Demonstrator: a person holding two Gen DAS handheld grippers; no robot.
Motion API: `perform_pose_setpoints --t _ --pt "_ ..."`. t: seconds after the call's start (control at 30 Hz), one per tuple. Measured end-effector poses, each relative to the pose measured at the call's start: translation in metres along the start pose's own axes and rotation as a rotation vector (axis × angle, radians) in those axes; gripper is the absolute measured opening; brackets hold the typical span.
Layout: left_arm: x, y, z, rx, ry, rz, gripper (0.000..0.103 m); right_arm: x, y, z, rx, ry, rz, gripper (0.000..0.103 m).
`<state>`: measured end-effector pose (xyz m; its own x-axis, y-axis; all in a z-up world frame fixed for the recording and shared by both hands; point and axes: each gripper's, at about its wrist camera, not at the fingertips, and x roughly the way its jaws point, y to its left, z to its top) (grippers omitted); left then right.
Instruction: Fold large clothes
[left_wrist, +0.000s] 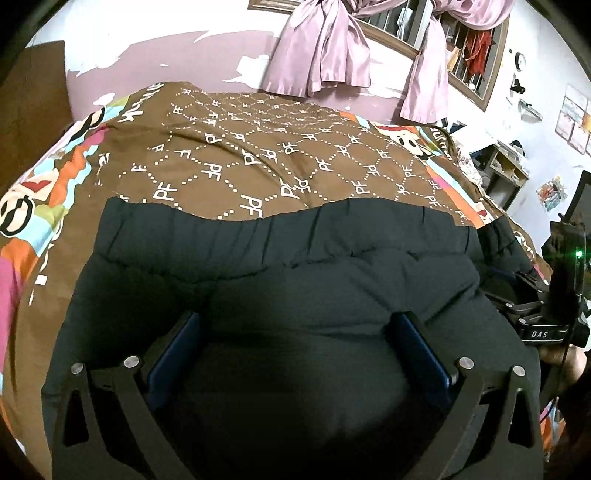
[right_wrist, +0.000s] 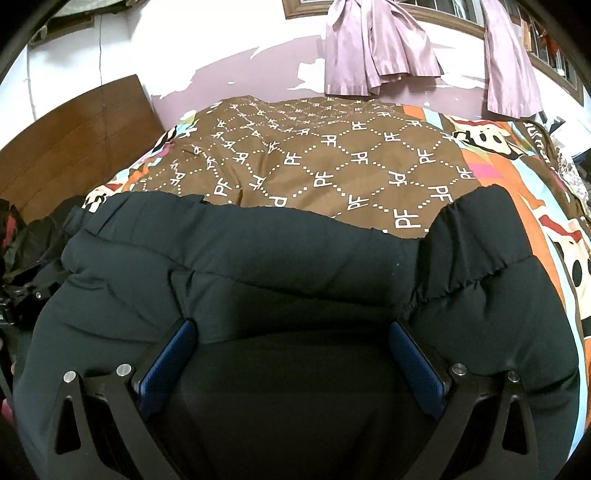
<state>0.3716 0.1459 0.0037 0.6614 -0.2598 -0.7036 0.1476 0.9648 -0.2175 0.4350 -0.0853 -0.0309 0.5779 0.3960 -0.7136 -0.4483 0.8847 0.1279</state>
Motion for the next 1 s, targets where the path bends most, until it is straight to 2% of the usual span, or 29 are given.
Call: perform_pose_setpoints --t 1.0 --pt "0.0019 0.0011 -0.006 0.007 -0.017 0.001 0.102 -0.0024 -0.001 -0.006 -0.007 -0.045 -0.006 0.103"
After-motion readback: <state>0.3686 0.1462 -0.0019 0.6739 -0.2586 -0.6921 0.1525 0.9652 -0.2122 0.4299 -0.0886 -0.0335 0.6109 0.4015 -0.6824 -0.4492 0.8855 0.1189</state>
